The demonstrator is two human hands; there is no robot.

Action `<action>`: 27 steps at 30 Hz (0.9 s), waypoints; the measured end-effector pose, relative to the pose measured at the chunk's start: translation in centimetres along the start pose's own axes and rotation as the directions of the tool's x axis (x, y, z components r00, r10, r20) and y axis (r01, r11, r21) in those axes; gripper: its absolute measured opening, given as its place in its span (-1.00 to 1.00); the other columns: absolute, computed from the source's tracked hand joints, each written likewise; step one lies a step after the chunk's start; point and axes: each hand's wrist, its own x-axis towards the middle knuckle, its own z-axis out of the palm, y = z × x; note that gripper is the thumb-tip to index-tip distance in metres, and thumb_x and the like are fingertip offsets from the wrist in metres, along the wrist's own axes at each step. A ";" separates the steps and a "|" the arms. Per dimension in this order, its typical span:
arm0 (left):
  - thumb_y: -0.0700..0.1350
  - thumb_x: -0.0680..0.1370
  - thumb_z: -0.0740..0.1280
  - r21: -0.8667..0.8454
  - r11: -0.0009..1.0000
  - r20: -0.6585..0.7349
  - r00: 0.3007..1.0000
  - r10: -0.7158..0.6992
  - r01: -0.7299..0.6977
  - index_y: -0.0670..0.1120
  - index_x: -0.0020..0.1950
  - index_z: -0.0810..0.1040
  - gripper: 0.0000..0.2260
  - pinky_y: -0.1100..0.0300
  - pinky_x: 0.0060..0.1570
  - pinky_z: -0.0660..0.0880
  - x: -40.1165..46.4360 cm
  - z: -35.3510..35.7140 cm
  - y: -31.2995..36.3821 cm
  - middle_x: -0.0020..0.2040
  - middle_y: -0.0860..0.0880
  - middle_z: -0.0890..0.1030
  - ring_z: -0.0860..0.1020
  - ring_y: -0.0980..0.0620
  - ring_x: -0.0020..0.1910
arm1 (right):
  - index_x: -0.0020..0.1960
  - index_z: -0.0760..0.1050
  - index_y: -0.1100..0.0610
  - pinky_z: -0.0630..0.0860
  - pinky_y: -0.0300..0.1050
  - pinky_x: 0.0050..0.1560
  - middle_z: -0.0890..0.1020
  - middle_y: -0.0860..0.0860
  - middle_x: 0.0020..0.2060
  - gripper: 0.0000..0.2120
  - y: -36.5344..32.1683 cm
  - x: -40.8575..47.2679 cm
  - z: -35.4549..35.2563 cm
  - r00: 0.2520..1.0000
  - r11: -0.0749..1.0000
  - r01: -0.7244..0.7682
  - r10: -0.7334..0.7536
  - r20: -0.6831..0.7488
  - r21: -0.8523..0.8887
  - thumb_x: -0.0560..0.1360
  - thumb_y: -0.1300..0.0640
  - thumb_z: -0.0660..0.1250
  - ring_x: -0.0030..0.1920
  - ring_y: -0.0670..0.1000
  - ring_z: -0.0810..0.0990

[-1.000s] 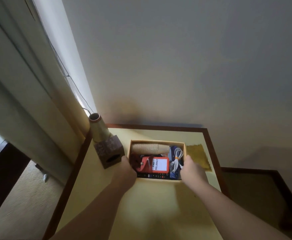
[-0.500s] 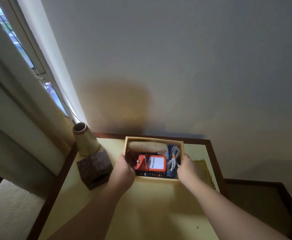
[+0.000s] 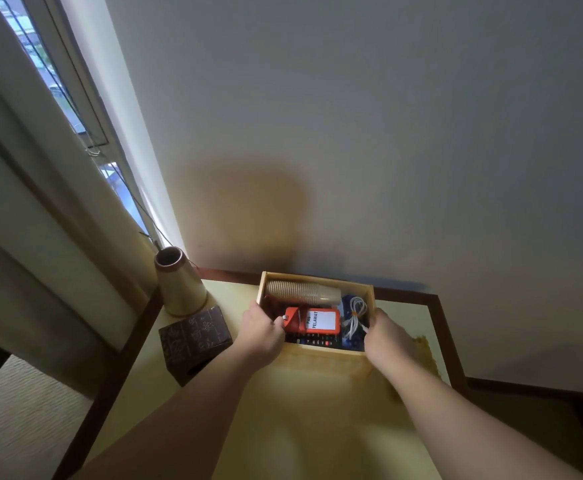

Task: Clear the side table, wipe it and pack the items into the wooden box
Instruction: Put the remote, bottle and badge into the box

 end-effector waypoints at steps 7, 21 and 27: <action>0.04 0.68 0.31 0.122 0.959 -0.105 0.958 0.267 -0.254 -0.07 0.69 0.09 -0.34 0.13 0.48 0.29 -6.7 -2.0 2.3 0.55 -0.08 0.30 0.32 -0.05 0.53 | 0.54 0.26 0.07 0.58 0.15 0.12 0.50 0.23 0.33 -0.60 -1.9 -2.4 1.1 0.995 0.973 -0.072 0.085 -0.048 0.220 0.73 0.02 0.10 0.29 0.26 0.54; 0.06 0.59 0.46 -0.110 0.994 -0.418 0.907 -0.042 -0.005 -0.03 0.51 0.36 -0.45 0.04 0.19 0.53 -12.1 -10.0 -11.6 0.41 -0.05 0.49 0.53 -0.03 0.31 | 0.67 0.09 0.01 0.36 0.03 0.49 0.30 -0.06 0.54 -0.33 -14.6 -14.7 6.0 0.729 0.740 0.577 -0.657 0.189 0.345 0.60 0.21 0.20 0.51 0.00 0.32; 0.02 0.66 0.37 -0.136 0.991 -0.284 0.958 -0.023 -0.017 -0.01 0.50 0.42 -0.58 0.13 0.23 0.53 -10.0 -10.6 -12.4 0.37 0.04 0.56 0.55 -0.01 0.36 | 0.69 -0.26 0.07 0.10 0.14 0.63 -0.11 0.05 0.68 -0.06 -17.9 -15.4 7.0 0.821 0.889 0.378 -0.451 0.350 0.259 0.56 0.31 0.31 0.67 0.14 -0.08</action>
